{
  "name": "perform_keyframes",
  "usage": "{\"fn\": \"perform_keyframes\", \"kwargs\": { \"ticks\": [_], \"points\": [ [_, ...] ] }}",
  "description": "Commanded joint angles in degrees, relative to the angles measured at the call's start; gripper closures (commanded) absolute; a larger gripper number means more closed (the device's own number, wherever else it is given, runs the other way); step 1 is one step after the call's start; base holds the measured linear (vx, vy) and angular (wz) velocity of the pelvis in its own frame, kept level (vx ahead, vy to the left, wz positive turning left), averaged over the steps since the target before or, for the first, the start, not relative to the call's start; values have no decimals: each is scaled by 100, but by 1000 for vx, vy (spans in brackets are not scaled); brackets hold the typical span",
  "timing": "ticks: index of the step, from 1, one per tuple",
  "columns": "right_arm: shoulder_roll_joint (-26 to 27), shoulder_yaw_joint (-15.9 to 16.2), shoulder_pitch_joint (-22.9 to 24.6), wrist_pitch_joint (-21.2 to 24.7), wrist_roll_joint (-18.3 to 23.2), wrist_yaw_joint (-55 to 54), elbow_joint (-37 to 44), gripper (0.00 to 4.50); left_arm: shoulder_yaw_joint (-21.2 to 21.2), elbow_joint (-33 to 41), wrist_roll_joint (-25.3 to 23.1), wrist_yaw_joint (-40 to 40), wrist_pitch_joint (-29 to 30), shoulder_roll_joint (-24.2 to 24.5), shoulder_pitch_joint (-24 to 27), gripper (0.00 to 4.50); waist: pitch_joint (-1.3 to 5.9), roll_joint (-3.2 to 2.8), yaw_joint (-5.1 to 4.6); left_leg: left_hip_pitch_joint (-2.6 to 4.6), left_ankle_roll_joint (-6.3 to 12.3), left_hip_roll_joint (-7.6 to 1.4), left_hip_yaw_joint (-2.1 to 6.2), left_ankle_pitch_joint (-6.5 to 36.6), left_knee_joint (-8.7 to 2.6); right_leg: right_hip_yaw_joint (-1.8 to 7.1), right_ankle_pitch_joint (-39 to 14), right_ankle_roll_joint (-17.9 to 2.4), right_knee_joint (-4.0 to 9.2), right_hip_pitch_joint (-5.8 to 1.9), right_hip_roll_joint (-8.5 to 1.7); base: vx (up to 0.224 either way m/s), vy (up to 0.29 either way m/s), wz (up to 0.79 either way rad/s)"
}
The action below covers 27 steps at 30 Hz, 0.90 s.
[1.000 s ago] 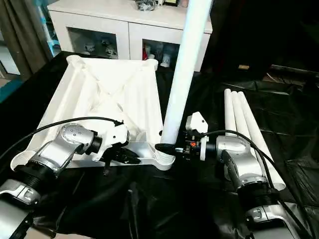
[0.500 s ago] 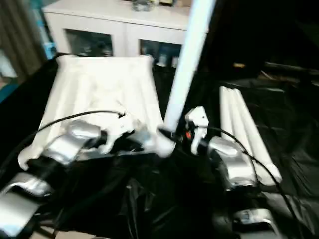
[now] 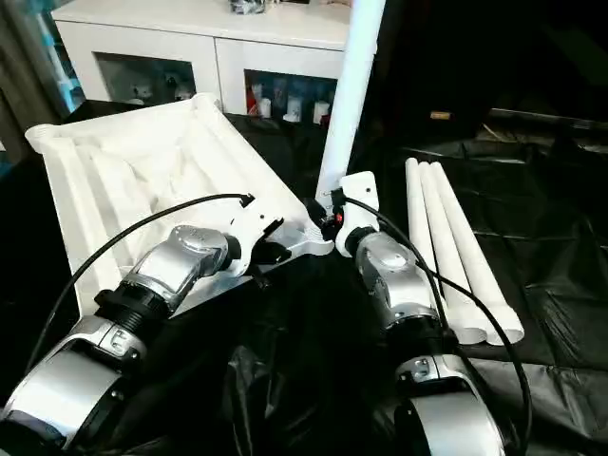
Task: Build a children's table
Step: Insert table leg to table base
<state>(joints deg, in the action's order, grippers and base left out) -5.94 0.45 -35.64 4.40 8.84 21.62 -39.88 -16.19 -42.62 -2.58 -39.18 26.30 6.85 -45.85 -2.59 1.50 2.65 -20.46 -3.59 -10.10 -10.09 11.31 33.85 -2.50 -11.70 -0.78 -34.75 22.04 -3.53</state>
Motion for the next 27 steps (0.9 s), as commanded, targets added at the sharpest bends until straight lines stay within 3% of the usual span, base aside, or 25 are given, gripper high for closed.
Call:
{"fn": "perform_keyframes", "kwargs": {
  "ticks": [1, 24, 26, 27],
  "points": [
    [283, 360, 404, 599, -68, 189, -639, 263, 243, 256, -24, 353, -80, -16, -402, 450, 271, -41, 43, 34, 194, -330, 121, 1206, -484, 270, -794, -1454, 429, -239, -515, 0, 0, 0],
    [283, 360, 404, 599, -68, 189, -639, 263, 243, 256, -24, 353, -80, -16, -402, 450, 246, -48, 32, 33, 92, -335, 128, 1450, -520, 288, -1094, -1342, 471, -200, -518, 0, 0, 0],
    [-53, 169, 176, 786, 276, 1176, -314, 207, -2, 844, 90, -583, -417, 386, 39, 450, 244, -14, 4, 23, 115, -341, 142, 1530, -530, 285, -1236, -1324, 469, -213, -517, 0, 0, 0],
    [-179, 137, 149, 859, 397, 1503, -163, 190, -74, 999, 123, -878, -540, 518, 158, 450, 260, -21, 12, -21, 237, -352, 152, 1402, -515, 300, -1064, -1323, 452, -264, -540, 0, 0, 0]
  ]
}}
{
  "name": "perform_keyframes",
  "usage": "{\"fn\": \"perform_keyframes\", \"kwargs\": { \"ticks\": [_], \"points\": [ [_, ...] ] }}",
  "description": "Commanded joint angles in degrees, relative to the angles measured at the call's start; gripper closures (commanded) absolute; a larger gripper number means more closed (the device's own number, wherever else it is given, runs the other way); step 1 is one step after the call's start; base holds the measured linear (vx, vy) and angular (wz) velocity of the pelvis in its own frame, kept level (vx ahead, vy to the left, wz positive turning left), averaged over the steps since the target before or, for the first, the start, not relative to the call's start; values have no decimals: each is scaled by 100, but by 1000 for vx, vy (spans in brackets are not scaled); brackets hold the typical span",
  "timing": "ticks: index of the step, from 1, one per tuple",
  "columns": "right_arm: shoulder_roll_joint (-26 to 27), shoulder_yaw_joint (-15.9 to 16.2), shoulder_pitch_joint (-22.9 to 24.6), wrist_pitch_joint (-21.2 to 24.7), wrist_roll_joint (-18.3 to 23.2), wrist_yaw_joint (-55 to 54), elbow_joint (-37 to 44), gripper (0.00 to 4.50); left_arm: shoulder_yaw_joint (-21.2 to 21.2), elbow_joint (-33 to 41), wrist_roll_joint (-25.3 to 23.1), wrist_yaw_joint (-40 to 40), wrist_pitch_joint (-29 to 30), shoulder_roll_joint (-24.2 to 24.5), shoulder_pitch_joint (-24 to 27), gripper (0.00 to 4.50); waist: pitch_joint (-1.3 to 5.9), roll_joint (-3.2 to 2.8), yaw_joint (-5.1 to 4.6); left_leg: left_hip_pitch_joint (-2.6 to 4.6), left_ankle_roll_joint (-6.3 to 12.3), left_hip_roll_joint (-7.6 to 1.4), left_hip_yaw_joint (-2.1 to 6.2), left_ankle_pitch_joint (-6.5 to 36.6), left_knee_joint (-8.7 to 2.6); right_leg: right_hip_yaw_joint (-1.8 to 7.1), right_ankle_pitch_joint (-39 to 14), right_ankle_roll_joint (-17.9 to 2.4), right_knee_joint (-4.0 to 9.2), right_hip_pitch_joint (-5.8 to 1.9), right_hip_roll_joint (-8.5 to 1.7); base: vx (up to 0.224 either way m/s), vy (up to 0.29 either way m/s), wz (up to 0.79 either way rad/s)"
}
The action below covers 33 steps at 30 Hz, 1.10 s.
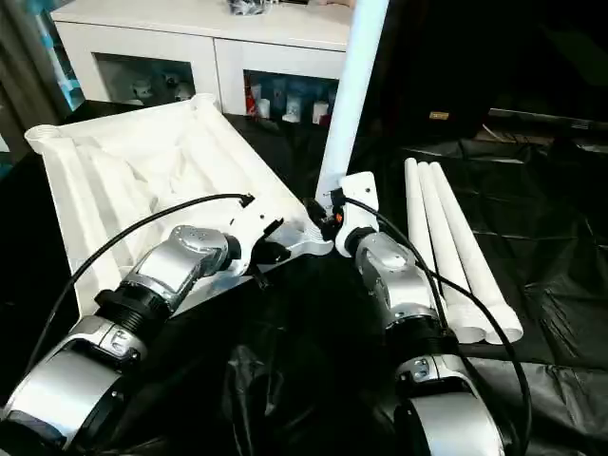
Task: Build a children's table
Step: Insert table leg to table base
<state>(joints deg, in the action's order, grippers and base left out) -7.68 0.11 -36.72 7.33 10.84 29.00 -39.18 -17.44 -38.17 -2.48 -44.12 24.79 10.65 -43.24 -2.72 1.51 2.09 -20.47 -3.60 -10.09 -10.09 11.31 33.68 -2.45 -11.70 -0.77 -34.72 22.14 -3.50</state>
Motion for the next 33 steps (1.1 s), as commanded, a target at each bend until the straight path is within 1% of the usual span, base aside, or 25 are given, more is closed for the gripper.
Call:
{"fn": "perform_keyframes", "kwargs": {
  "ticks": [1, 2, 3, 4, 5, 6, 7, 8, 9, 11, 13, 16, 18, 20, 21, 24, 26, 27, 28, 29, 30, 33],
  "points": [
    [-37, 168, 252, 579, 222, 842, -194, 190, 34, 590, 119, -453, -420, 171, -77, 450, 273, -22, 68, -20, 238, -353, 153, 1402, -499, 294, -1064, -1324, 448, -274, -542, 0, 0, 0],
    [-75, 161, 241, 592, 249, 922, -156, 187, 14, 634, 125, -538, -456, 216, -43, 450, 300, -43, 58, 10, 296, -363, 121, 1158, -468, 292, -623, -1410, 412, -241, -518, 0, 0, 0],
    [-71, 161, 231, 582, 242, 912, -171, 173, 13, 632, 126, -544, -455, 219, -43, 450, 352, -47, 68, 2, 399, -355, 102, 570, -412, 276, 269, -1616, 307, -259, -512, 0, 0, 0],
    [-63, 160, 223, 579, 238, 899, -180, 173, 11, 633, 126, -550, -455, 223, -40, 450, 372, -33, 82, -10, 458, -336, 97, 340, -381, 273, 622, -1663, 265, -274, -504, 0, 0, 0],
    [-53, 153, 210, 584, 242, 886, -191, 148, 12, 618, 126, -549, -454, 217, -50, 450, 393, -31, 89, -21, 521, -334, 97, 111, -360, 272, 956, -1720, 217, -286, -499, 0, 0, 0],
    [-40, 157, 207, 587, 241, 874, -185, 148, 12, 600, 126, -546, -453, 207, -63, 450, 374, -38, 106, -27, 660, -314, 74, -56, -338, 261, 1306, -1807, 200, -256, -482, 0, 0, 0],
    [-39, 157, 207, 587, 241, 874, -185, 142, 12, 600, 126, -546, -453, 206, -63, 450, 368, -38, 113, -28, 706, -316, 73, -37, -339, 258, 1314, -1834, 202, -256, -486, 0, 0, 0],
    [-27, 158, 202, 603, 238, 906, -178, 137, 6, 625, 138, -562, -439, 201, -62, 450, 361, -34, 141, -18, 733, -328, 70, 106, -344, 256, 1104, -1869, 217, -262, -505, 0, 0, 0],
    [-27, 155, 199, 615, 235, 941, -178, 115, 3, 645, 145, -573, -433, 203, -57, 450, 359, -37, 149, -16, 718, -336, 71, 156, -351, 256, 1012, -1866, 224, -264, -515, 0, 0, 0],
    [-87, 182, 239, 730, 256, 1129, -43, 100, -13, 750, 165, -674, -457, 256, -4, 450, 350, -44, 153, 0, 627, -344, 73, 316, -362, 255, 725, -1830, 243, -265, -504, 0, 0, 0],
    [-136, 206, 265, 772, 246, 1222, 30, 83, -22, 765, 164, -741, -491, 286, 13, 450, 347, -47, 153, -3, 578, -344, 74, 343, -366, 258, 659, -1809, 244, -267, -504, 0, 0, 0],
    [-223, 255, 328, 821, 235, 1345, 172, 55, -37, 787, 168, -829, -537, 331, 39, 450, 353, -43, 161, 0, 561, -338, 76, 267, -357, 256, 757, -1796, 232, -276, -493, 0, 0, 0],
    [-337, 281, 409, 906, 256, 1495, 358, 38, -55, 808, 160, -901, -584, 372, 64, 450, 365, -44, 169, -7, 603, -333, 76, 165, -343, 259, 936, -1796, 211, -286, -495, 0, 0, 0],
    [-391, 289, 436, 927, 254, 1558, 418, 38, -58, 813, 158, -914, -591, 381, 71, 450, 369, -34, 174, -7, 651, -329, 74, 118, -334, 256, 1028, -1815, 205, -290, -492, 0, 0, 0],
    [-419, 287, 445, 929, 233, 1572, 437, 38, -64, 814, 158, -936, -601, 389, 76, 450, 371, -42, 181, 2, 657, -330, 70, 133, -330, 254, 994, -1839, 207, -280, -494, 0, 0, 0],
    [-489, 294, 469, 948, 198, 1648, 501, 38, -75, 828, 154, -994, -626, 413, 92, 450, 369, -35, 192, 1, 618, -333, 73, 194, -330, 253, 862, -1830, 210, -285, -498, 0, 0, 0],
    [-636, 368, 505, 946, 128, 1828, 591, 38, -107, 864, 161, -1156, -685, 472, 123, 450, 370, -25, 197, 1, 608, -329, 73, 190, -326, 250, 841, -1816, 210, -288, -489, 0, 0, 0],
    [-767, 413, 543, 1001, 126, 2016, 712, 38, -144, 945, 198, -1373, -751, 550, 178, 450, 371, -29, 209, 0, 622, -328, 75, 175, -322, 251, 858, -1805, 207, -292, -493, 0, 0, 0],
    [-800, 422, 556, 1033, 139, 2078, 754, 38, -154, 964, 209, -1427, -768, 570, 192, 450, 376, -14, 216, -7, 654, -331, 69, 131, -314, 258, 955, -1803, 195, -300, -495, 0, 0, 0],
    [-820, 429, 563, 1046, 145, 2115, 777, 38, -158, 976, 217, -1459, -782, 580, 201, 450, 379, -23, 226, -3, 672, -331, 70, 104, -308, 255, 990, -1810, 188, -295, -494, 0, 0, 0],
    [-928, 476, 609, 1102, 168, 2300, 895, 38, -180, 1040, 263, -1611, -826, 630, 244, 450, 379, -19, 238, 0, 698, -325, 65, 70, -304, 251, 1004, -1818, 189, -288, -486, 0, 0, 0],
    [-1038, 530, 655, 1151, 186, 2460, 991, 38, -214, 1088, 275, -1734, -862, 680, 278, 450, 375, -22, 282, 12, 686, -340, 65, 92, -303, 248, 912, -1813, 188, -277, -486, 0, 0, 0]
  ]
}}
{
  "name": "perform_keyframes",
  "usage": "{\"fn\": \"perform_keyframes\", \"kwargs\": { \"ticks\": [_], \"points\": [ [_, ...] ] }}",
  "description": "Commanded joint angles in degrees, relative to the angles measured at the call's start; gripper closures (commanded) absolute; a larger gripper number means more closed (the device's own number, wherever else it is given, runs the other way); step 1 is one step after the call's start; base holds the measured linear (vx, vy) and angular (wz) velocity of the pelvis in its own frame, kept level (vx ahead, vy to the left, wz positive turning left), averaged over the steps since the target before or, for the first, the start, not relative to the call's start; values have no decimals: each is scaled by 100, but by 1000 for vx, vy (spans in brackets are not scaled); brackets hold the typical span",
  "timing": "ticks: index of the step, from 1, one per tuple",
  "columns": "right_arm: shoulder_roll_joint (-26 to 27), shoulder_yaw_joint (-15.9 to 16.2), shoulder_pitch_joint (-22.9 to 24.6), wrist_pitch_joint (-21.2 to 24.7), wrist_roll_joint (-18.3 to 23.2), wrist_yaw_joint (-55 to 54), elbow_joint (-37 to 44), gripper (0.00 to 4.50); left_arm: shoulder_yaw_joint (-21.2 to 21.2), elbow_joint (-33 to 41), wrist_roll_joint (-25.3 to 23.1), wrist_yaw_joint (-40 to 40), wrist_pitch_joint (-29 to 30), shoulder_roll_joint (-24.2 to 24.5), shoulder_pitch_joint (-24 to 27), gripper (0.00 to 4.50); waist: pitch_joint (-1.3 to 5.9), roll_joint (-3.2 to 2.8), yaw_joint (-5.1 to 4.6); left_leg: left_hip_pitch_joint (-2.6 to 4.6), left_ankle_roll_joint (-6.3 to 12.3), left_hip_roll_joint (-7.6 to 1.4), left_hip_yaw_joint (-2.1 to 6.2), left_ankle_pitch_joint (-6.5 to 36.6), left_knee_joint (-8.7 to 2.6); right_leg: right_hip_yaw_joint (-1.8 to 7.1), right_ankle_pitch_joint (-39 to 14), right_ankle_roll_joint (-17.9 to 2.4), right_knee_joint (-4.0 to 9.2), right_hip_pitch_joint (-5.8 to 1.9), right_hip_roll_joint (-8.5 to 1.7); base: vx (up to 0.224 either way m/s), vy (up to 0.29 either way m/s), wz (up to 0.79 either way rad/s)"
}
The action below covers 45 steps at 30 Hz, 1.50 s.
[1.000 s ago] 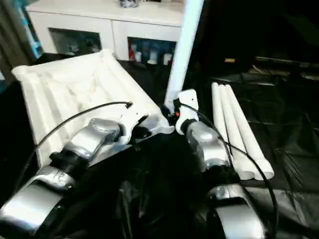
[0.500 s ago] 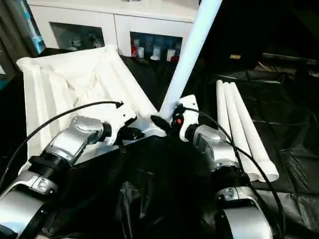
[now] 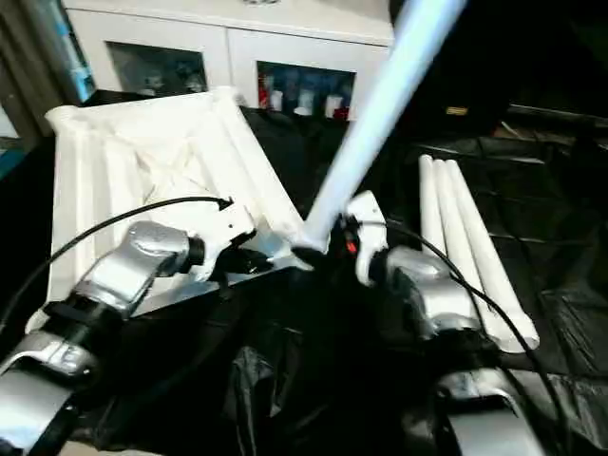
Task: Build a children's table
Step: Insert table leg to table base
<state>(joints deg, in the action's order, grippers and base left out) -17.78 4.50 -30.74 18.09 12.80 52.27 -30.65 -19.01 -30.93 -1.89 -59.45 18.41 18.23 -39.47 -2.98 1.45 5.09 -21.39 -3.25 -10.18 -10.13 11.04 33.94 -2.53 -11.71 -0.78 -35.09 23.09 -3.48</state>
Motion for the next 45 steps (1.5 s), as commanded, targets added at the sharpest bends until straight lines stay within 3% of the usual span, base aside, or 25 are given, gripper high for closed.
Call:
{"fn": "perform_keyframes", "kwargs": {
  "ticks": [1, 9, 17, 31, 45],
  "points": [
    [-91, 124, 87, 89, -11, 214, 181, 38, -59, 372, 220, -223, -227, -70, -89, 450, 403, -17, 8, 115, 639, -334, 64, 130, -325, 257, 888, -1808, 221, -365, -488, 0, 0, 0],
    [-177, 134, 126, 103, -30, 299, 259, 38, -88, 530, 208, -417, -215, -22, -9, 450, 401, -20, 28, 103, 504, -326, 72, 278, -330, 253, 664, -1773, 229, -364, -493, 0, 0, 0],
    [-168, 178, 119, 81, -89, 286, 274, 38, -115, 617, 162, -499, -219, 8, 57, 450, 417, -7, 33, 96, 561, -314, 69, 157, -308, 248, 862, -1788, 203, -370, -483, 0, 0, 0],
    [-170, 236, 107, 51, -121, 310, 245, 152, -231, 836, 149, -696, -164, 93, 204, 450, 401, 0, 50, 93, 500, -311, 66, 271, -309, 252, 523, -1709, 218, -356, -486, 0, 0, 0],
    [-435, 585, 569, -41, -105, 1086, 503, 162, -466, 1138, 195, -1252, -533, 359, 519, 450, 385, 8, 70, 92, 472, -321, 69, 457, -319, 248, 219, -1611, 239, -339, -479, 0, 0, 0]
  ]
}}
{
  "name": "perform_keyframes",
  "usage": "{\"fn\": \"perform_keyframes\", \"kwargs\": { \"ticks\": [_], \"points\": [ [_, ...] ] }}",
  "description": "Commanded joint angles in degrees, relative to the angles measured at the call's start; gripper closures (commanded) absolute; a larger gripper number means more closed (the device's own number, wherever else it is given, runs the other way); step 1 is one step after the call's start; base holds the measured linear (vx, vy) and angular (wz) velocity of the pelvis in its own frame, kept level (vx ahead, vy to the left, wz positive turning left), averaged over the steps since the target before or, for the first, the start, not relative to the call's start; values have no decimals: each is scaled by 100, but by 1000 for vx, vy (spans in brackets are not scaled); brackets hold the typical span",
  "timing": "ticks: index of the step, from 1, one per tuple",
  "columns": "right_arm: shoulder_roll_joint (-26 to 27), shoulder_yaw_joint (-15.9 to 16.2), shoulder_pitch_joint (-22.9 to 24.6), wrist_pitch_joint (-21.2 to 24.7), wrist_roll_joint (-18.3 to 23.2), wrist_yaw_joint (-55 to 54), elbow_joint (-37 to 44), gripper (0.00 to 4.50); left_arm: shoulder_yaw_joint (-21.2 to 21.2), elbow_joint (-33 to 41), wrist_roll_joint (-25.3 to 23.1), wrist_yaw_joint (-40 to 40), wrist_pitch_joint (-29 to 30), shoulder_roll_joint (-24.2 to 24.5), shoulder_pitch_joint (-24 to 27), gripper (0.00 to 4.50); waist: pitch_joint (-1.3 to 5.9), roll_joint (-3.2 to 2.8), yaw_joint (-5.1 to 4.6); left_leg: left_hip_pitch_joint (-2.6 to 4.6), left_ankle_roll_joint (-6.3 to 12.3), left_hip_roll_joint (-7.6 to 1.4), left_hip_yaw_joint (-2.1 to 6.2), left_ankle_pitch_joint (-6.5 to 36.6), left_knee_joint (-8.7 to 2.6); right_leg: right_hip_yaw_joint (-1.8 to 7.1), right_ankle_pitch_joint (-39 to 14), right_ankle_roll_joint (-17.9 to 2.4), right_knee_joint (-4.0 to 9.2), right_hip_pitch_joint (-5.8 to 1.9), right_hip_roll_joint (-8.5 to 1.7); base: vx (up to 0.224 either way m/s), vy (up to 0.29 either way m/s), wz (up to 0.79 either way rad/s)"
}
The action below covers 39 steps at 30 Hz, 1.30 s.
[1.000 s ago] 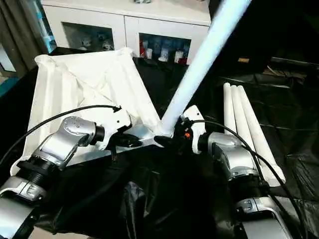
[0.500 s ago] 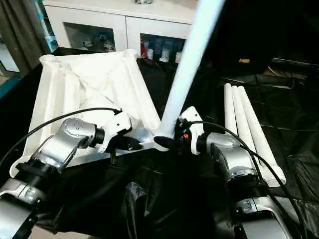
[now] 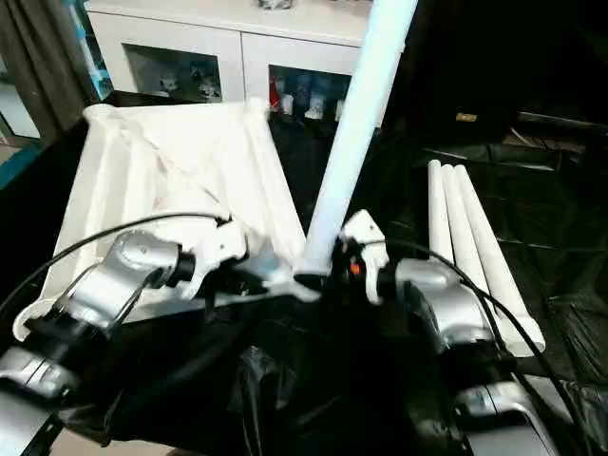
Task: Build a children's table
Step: Insert table leg to table base
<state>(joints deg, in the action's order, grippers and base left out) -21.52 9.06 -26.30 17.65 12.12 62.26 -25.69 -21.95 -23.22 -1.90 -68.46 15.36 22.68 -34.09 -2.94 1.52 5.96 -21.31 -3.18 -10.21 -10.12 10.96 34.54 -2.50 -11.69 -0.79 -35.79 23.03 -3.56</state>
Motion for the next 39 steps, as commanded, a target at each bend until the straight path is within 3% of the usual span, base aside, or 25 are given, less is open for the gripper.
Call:
{"fn": "perform_keyframes", "kwargs": {
  "ticks": [1, 9, 15, 17, 19, 20, 21, 26, 27, 29, 30, 32, 36, 39],
  "points": [
    [-93, 154, 181, -37, -32, 175, 22, 162, -182, 378, 207, -396, -278, -68, 8, 450, 378, 3, -15, 83, 445, -320, 69, 514, -381, 247, 142, -1600, 317, -332, -475, 0, 0, 0],
    [-242, 290, 493, -313, -112, 536, -13, 164, -347, 344, 123, -672, -543, 100, 134, 450, 350, -4, 7, 109, 244, -328, 82, 927, -427, 260, -523, -1452, 397, -319, -489, 0, 0, 0],
    [19, 86, 432, -465, -198, -96, -436, 164, -268, 151, -1, -311, -404, -57, 85, 450, 343, -9, -32, 114, 156, -319, 87, 1042, -440, 261, -633, -1449, 411, -300, -483, 0, 0, 0],
    [180, -11, 374, -546, -312, -624, -682, 164, -203, -45, -64, -12, -338, -192, 11, 450, 321, -27, -60, 129, 74, -314, 99, 1252, -464, 256, -991, -1410, 451, -289, -489, 0, 0, 0],
    [400, -106, 312, -636, -467, -1334, -989, 165, -112, -343, -154, 446, -227, -402, -122, 450, 265, -23, -112, 168, -69, -306, 108, 1687, -497, 259, -1743, -1252, 538, -251, -493, 0, 0, 0],
    [529, -184, 271, -604, -483, -1676, -1127, 165, -64, -488, -189, 670, -163, -516, -195, 450, 239, -23, -143, 224, -170, -292, 137, 2054, -508, 246, -2415, -1097, 606, -225, -508, 0, 0, 0],
    [795, -350, 171, -466, -442, -2270, -1359, 165, 20, -762, -254, 1094, -59, -734, -336, 450, 265, -17, -180, 204, -243, -292, 183, 2128, -529, 242, -2763, -919, 625, -253, -530, 0, 0, 0],
    [1126, -522, -2, -411, -408, -2928, -1727, 165, 107, -1115, -355, 1663, 100, -1017, -517, 450, 275, -22, -268, 202, -202, -285, 184, 2144, -537, 235, -2520, -921, 652, -226, -510, 0, 0, 0],
    [1426, -716, -241, -531, -367, -3638, -2188, 165, 277, -1475, -382, 2261, 282, -1346, -695, 450, 264, -58, -296, 193, -196, -284, 178, 2190, -543, 239, -2484, -953, 660, -215, -501, 0, 0, 0],
    [1650, -843, -432, -626, -319, -4065, -2513, 165, 350, -1705, -426, 2644, 388, -1574, -808, 450, 273, -48, -310, 219, -235, -274, 202, 2282, -540, 214, -2620, -930, 673, -211, -510, 0, 0, 0],
    [1898, -981, -641, -726, -278, -4448, -2822, 165, 375, -1940, -503, 3005, 431, -1793, -915, 450, 267, -107, -348, 216, -257, -272, 203, 2392, -540, 215, -2635, -934, 687, -183, -507, 0, 0, 0],
    [1969, -1017, -702, -749, -268, -4532, -2897, 165, 367, -1995, -528, 3076, 433, -1846, -937, 450, 269, -75, -360, 222, -250, -261, 221, 2503, -550, 195, -2675, -896, 705, -193, -492, 0, 0, 0],
    [2125, -1000, -863, -808, -317, -4540, -3046, 166, 307, -2069, -571, 3119, 347, -1932, -944, 450, 267, -81, -357, 215, -109, -262, 202, 2548, -551, 216, -2637, -894, 724, -172, -502, 0, 0, 0],
    [2145, -1034, -934, -904, -343, -4510, -3198, 166, 333, -2133, -601, 3092, 301, -1918, -960, 450, 257, -80, -365, 211, -105, -264, 204, 2609, -558, 212, -2753, -864, 739, -158, -506, 0, 0, 0]
  ]
}}
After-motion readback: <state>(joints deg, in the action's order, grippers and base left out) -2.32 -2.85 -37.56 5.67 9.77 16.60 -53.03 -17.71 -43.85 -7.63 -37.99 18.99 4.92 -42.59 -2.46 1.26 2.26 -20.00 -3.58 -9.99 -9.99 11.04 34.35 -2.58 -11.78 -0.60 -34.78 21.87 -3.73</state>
